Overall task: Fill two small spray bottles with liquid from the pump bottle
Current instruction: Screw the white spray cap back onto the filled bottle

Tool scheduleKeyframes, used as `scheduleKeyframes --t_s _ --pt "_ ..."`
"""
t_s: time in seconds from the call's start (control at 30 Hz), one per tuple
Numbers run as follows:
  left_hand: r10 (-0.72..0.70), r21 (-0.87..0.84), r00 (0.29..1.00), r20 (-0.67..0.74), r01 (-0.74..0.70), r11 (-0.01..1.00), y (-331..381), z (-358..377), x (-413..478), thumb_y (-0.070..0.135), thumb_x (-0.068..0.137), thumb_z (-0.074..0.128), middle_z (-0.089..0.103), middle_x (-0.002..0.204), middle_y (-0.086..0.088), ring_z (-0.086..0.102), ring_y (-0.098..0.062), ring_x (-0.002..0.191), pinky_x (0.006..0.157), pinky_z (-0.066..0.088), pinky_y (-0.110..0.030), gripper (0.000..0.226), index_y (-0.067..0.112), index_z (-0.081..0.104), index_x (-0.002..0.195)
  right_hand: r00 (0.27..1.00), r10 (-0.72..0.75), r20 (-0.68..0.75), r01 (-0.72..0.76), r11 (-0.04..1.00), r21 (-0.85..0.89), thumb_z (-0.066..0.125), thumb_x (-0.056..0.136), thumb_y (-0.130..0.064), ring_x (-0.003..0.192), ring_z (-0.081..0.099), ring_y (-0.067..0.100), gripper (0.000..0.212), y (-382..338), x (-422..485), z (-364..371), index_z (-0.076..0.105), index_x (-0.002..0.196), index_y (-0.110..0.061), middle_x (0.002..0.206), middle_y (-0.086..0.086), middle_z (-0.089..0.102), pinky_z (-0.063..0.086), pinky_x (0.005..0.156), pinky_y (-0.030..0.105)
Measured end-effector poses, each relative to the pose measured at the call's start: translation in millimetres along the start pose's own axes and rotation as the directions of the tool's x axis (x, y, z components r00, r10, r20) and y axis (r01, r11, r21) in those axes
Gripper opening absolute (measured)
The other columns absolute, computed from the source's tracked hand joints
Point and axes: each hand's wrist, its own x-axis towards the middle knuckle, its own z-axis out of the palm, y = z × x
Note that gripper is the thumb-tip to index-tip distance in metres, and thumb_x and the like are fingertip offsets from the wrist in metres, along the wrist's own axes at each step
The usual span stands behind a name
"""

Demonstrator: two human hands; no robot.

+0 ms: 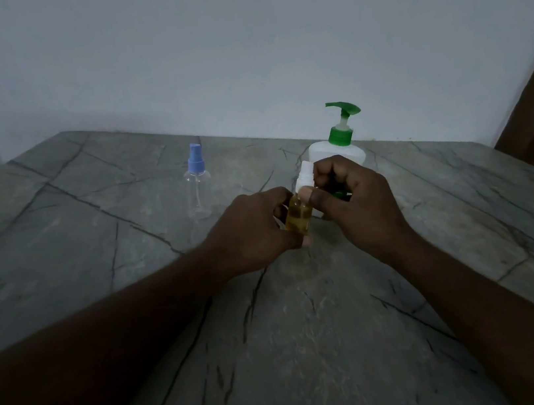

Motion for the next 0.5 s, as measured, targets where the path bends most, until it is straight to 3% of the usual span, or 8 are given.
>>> scheduleKeyframes --t_s 0.13,0.23,0.3,0.4,0.5 --pt "0.001 0.022 1.0 0.013 -0.002 1.0 0.1 1.7 -0.7 0.049 0.077 0.083 0.07 0.097 0.014 0.065 -0.001 0.084 0.076 0.054 -0.025 0.046 0.027 0.066 0.115 0.999 0.034 0.029 -0.036 0.997 0.068 0.077 0.088 -0.034 0.087 0.068 0.004 0.02 0.5 -1.4 1.2 0.061 0.1 -0.037 0.092 -0.015 0.069 0.062 0.081 0.043" --pt "-0.005 0.033 1.0 0.015 0.005 0.999 0.4 2.0 -0.4 0.052 0.076 0.082 0.072 0.102 0.011 0.066 -0.001 0.085 0.078 0.054 -0.023 0.048 0.027 0.067 0.115 0.998 0.033 0.05 -0.038 0.995 0.096 0.069 0.084 -0.049 0.104 0.069 0.009 0.045 -3.6 -3.0 1.0 0.066 0.123 -0.026 0.112 -0.01 0.073 0.062 0.087 0.046" --pt "-0.011 0.036 1.0 0.018 0.011 0.999 1.8 0.9 0.0 0.052 0.075 0.083 0.067 0.096 0.018 0.062 0.002 0.083 0.072 0.049 -0.018 0.048 0.028 0.067 0.114 0.998 0.038 0.059 -0.044 0.994 0.101 0.066 0.086 -0.047 0.111 0.068 0.012 0.051 -4.1 -2.9 0.7 0.066 0.131 -0.022 0.12 -0.007 0.072 0.061 0.089 0.048" --pt "-0.033 -0.021 0.999 0.031 0.034 0.999 3.4 -2.3 0.0 0.048 0.074 0.085 0.06 0.092 0.025 0.061 0.003 0.086 0.068 0.042 -0.014 0.048 0.03 0.068 0.114 0.997 0.059 0.051 -0.062 0.997 0.055 0.066 0.087 -0.044 0.107 0.069 0.013 0.047 -1.5 -2.8 0.6 0.069 0.128 -0.019 0.118 -0.004 0.073 0.061 0.088 0.049" --pt "-0.037 -0.151 0.999 0.04 0.043 0.988 1.7 -5.6 0.6 0.032 0.079 0.085 0.071 0.104 0.016 0.067 -0.002 0.094 0.079 0.052 -0.02 0.043 0.026 0.07 0.119 0.997 0.071 0.026 -0.072 0.997 0.026 0.074 0.087 -0.035 0.102 0.069 0.014 0.036 0.1 -1.4 0.6 0.071 0.12 -0.019 0.112 -0.002 0.074 0.061 0.088 0.047"
